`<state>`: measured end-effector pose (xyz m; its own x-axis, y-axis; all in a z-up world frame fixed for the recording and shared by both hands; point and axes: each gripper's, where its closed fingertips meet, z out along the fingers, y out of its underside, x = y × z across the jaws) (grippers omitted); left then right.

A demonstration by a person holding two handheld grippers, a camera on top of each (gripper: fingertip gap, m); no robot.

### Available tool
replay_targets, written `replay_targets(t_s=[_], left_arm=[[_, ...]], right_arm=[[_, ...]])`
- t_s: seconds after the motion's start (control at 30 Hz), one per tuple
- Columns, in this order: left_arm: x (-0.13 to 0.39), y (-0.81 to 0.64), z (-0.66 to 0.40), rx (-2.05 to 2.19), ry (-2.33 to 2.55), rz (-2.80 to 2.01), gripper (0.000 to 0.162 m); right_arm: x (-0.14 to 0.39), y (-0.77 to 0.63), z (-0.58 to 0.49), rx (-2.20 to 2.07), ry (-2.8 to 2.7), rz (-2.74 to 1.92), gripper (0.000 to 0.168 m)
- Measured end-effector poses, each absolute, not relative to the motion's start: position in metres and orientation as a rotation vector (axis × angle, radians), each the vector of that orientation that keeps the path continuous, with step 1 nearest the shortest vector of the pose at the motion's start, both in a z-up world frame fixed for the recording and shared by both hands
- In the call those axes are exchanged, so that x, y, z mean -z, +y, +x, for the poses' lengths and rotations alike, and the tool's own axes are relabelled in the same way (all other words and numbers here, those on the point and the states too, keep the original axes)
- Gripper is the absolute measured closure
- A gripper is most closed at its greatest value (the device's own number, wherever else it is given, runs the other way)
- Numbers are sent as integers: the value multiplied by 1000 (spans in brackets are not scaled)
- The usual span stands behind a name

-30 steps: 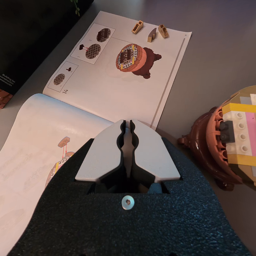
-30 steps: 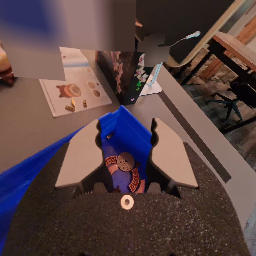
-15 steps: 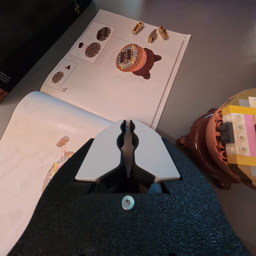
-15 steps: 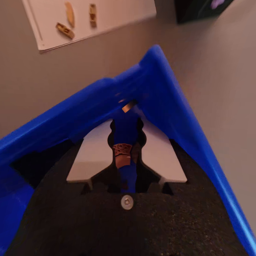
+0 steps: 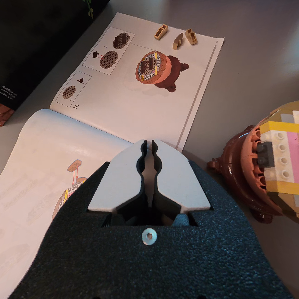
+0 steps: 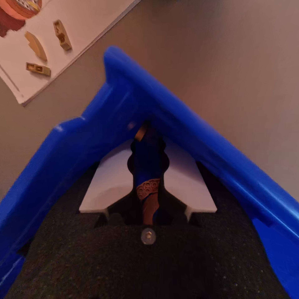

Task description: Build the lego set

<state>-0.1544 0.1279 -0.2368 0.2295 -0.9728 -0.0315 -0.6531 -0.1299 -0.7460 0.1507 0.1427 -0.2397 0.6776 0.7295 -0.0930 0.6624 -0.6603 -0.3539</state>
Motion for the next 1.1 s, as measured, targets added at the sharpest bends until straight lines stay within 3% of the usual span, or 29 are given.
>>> replay_targets(t_s=[0.03,0.07,0.2,0.33,0.57,0.83,0.87,0.97,1.1], left_arm=[[237,128,-154,628,1496,-1857,156],[237,128,-154,619,1497,-1852,156],[236,128,-154,575,1506,-1823,156],[236,128,-154,557,1511,-1810,157],[236,128,-154,593,1504,-1835,157],[236,128,-155,576,1506,-1824,156],[236,128,-155,578,1505,-1826,156],[236,128,-155,589,1503,-1833,156],[236,128,-155,597,1502,-1837,156]], right_arm=[[240,142,150,-309,-1136,-2586,146],[240,139,146,-329,-1158,-2581,158],[236,138,151,-288,-1156,-2565,168],[229,134,166,-200,-1124,-2594,168],[219,150,157,-424,-740,-2639,137],[238,146,154,-337,-817,-2660,134],[240,145,165,-220,-865,-2669,148],[233,145,186,4,-942,-2652,152],[210,142,167,-209,-864,-2588,151]])
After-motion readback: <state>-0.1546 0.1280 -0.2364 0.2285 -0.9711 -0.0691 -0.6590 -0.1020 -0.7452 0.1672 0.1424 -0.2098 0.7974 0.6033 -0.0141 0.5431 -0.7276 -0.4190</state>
